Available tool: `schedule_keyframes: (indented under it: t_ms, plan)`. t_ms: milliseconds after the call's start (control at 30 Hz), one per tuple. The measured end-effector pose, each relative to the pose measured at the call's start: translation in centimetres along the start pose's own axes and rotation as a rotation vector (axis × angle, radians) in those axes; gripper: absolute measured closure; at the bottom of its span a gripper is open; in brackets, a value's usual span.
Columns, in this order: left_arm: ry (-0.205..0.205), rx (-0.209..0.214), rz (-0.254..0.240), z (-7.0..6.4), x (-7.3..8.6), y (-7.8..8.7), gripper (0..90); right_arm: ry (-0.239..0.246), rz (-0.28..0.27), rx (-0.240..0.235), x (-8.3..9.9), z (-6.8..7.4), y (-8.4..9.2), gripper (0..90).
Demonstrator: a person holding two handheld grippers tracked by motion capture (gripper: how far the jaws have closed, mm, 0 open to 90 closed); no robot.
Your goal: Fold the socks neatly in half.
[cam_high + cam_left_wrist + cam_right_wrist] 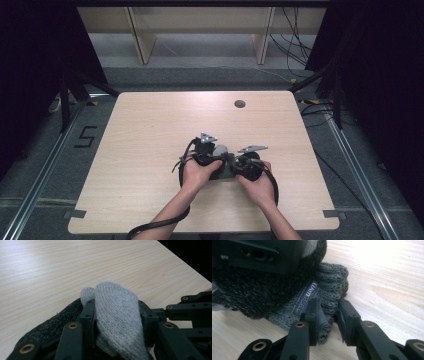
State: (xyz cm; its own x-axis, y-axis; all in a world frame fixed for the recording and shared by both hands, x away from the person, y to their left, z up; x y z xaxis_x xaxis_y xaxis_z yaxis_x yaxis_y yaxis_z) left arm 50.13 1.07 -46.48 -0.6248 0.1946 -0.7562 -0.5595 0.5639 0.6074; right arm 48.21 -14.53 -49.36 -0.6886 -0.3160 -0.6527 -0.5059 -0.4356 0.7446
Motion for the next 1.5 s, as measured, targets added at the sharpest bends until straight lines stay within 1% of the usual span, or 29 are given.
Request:
schedule_keyframes:
  t_ms: [67,100,167,200,233,267,300,367,400,433,600,700,733,800,833,900,933,1000,1033,1100,1133,1167,1300,1333,1367,1400,1433,1467,1500]
  plan:
    - [-0.005,-0.001,-0.001,-0.1,0.0,-0.2,56.0,0.007,0.002,0.023,0.0,0.0,0.2,68.2]
    - [-0.008,-0.003,0.005,-0.1,0.0,-0.2,55.6,0.008,0.004,0.018,-0.1,0.0,0.3,65.6]
    - [-0.011,-0.003,-0.002,-0.2,0.0,-0.3,54.3,-0.006,-0.006,0.035,-0.2,0.0,0.8,60.6]
    - [-0.027,-0.006,0.002,-0.2,0.1,-0.3,53.8,-0.005,-0.019,0.046,-0.2,0.0,1.0,60.6]
    - [-0.025,-0.007,-0.001,-0.3,0.1,-0.4,53.2,-0.035,-0.027,0.033,-0.3,0.1,1.5,60.6]
    - [-0.020,-0.006,-0.002,-0.4,0.1,-0.5,52.3,-0.009,-0.042,0.042,-0.5,0.0,1.8,60.6]
    - [-0.027,-0.003,0.000,-0.3,0.1,-0.5,51.6,-0.027,-0.047,0.042,-0.6,0.1,2.3,60.8]
    - [-0.025,-0.005,-0.004,-0.5,0.0,-0.6,50.2,-0.021,-0.050,0.048,-0.8,0.1,3.0,60.8]
    - [-0.028,-0.005,-0.006,-0.5,0.0,-0.6,49.3,-0.024,-0.063,0.032,-0.9,0.0,3.1,60.8]
    - [-0.038,-0.004,-0.005,-0.5,0.0,-0.6,48.7,-0.014,-0.060,0.053,-0.9,-0.1,3.3,60.7]
    - [-0.061,0.016,-0.021,-0.8,0.0,-0.8,40.3,-0.047,-0.069,0.051,-1.0,-0.4,4.0,60.2]
    - [-0.090,0.000,-0.024,-1.1,0.0,-0.6,37.4,-0.049,-0.089,0.058,-1.0,-0.9,4.1,59.6]
    - [-0.099,0.007,-0.023,-1.2,0.0,-0.6,35.8,-0.067,-0.087,0.060,-0.9,-0.9,4.3,59.4]
    - [-0.106,0.019,-0.016,-1.3,0.1,-0.6,33.2,-0.063,-0.112,0.073,-1.0,-1.3,4.4,59.0]
    - [-0.122,0.018,-0.016,-1.3,0.1,-0.6,32.4,-0.060,-0.108,0.081,-1.0,-1.6,4.7,58.5]
    - [-0.128,0.027,-0.016,-1.4,0.1,-0.5,30.9,-0.084,-0.123,0.089,-1.1,-1.8,4.9,57.2]
    - [-0.128,0.021,-0.022,-1.5,0.1,-0.5,30.4,-0.098,-0.120,0.077,-1.2,-1.9,5.2,56.8]
    - [-0.130,0.036,-0.029,-1.6,0.1,-0.3,28.9,-0.073,-0.126,0.092,-1.4,-2.3,5.5,56.1]
    - [-0.133,0.042,-0.034,-1.7,0.0,0.0,28.2,-0.092,-0.130,0.094,-1.4,-2.3,5.5,55.9]
    - [-0.152,0.066,-0.040,-1.9,-0.1,0.4,27.2,-0.078,-0.137,0.085,-1.6,-2.5,5.7,55.5]
    - [-0.157,0.070,-0.044,-1.9,-0.2,0.7,26.9,-0.102,-0.139,0.088,-1.6,-2.3,5.8,55.4]
    - [-0.156,0.080,-0.051,-2.0,-0.2,1.0,27.0,-0.088,-0.138,0.081,-1.7,-2.5,5.8,55.1]
    - [-0.146,0.120,-0.062,-1.9,-0.3,2.5,27.5,-0.085,-0.120,0.081,-1.7,-2.4,5.8,53.9]
    - [-0.145,0.117,-0.064,-1.7,-0.3,2.9,27.5,-0.098,-0.111,0.075,-1.7,-2.2,5.8,53.9]
    - [-0.128,0.123,-0.079,-1.6,-0.3,3.2,27.5,-0.058,-0.126,0.077,-1.9,-2.5,5.8,53.9]
    - [-0.119,0.114,-0.083,-1.5,-0.3,3.4,27.5,-0.058,-0.126,0.077,-1.9,-2.5,5.8,53.9]
    - [-0.120,0.106,-0.077,-1.1,-0.4,3.8,27.5,-0.086,-0.131,0.076,-1.9,-2.3,5.8,54.0]
    - [-0.102,0.096,-0.087,-0.9,-0.3,4.0,27.9,-0.105,-0.128,0.071,-1.9,-2.2,5.9,54.1]
    - [-0.088,0.088,-0.085,-0.6,-0.3,4.1,28.2,-0.099,-0.133,0.071,-2.0,-2.2,6.0,54.9]
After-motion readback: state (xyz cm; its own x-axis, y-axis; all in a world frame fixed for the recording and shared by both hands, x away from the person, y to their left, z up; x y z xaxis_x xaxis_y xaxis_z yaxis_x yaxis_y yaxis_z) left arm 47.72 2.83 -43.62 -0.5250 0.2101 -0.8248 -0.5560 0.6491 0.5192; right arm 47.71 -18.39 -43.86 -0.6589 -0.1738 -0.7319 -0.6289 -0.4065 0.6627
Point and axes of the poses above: each handheld gripper's, and its own axes: y roughly backward along the jaws, x roughly out of its underside, z roughly to its left, the point moved 2 cm from there along -y, roughly forward along the jaws, and after that the axes turned 2 degrees about y, right-handed, at the moved point
